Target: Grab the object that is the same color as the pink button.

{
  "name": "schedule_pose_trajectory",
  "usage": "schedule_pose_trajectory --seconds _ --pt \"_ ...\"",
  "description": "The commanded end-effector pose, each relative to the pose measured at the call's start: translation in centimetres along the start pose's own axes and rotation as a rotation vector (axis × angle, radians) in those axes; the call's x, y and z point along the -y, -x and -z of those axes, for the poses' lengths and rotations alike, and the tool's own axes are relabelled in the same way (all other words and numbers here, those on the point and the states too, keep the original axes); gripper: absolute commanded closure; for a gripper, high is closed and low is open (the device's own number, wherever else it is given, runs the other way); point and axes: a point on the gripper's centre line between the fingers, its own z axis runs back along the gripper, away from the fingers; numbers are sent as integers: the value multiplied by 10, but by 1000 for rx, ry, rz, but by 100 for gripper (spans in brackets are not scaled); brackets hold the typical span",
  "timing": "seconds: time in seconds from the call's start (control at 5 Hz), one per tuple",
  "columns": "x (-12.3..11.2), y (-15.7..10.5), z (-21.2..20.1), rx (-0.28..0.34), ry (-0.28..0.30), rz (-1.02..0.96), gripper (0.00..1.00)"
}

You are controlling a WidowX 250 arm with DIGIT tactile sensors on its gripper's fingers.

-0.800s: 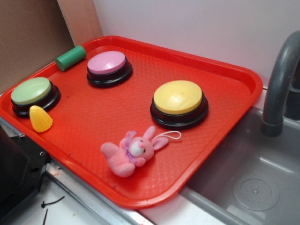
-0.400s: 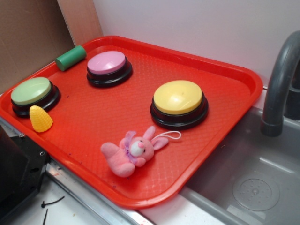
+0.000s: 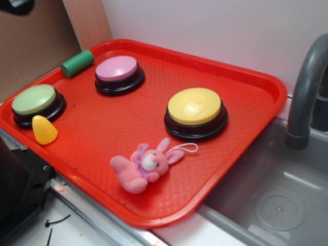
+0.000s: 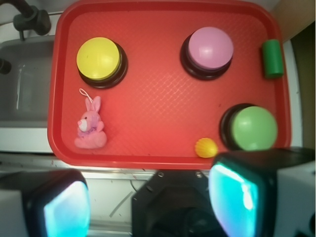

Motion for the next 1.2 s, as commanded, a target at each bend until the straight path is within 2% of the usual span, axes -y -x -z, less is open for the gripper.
schedule_pose_trajectory --seconds 0.0,0.2,0.4,0.8,1.0 --pt "30 -18 39 61 1 -127 0" --pt "53 -22 67 111 -23 -206 0" --pt "73 -19 94 127 -2 -199 0" --pt "99 -15 147 119 37 -150 0" --pt "107 -7 171 87 54 -121 0"
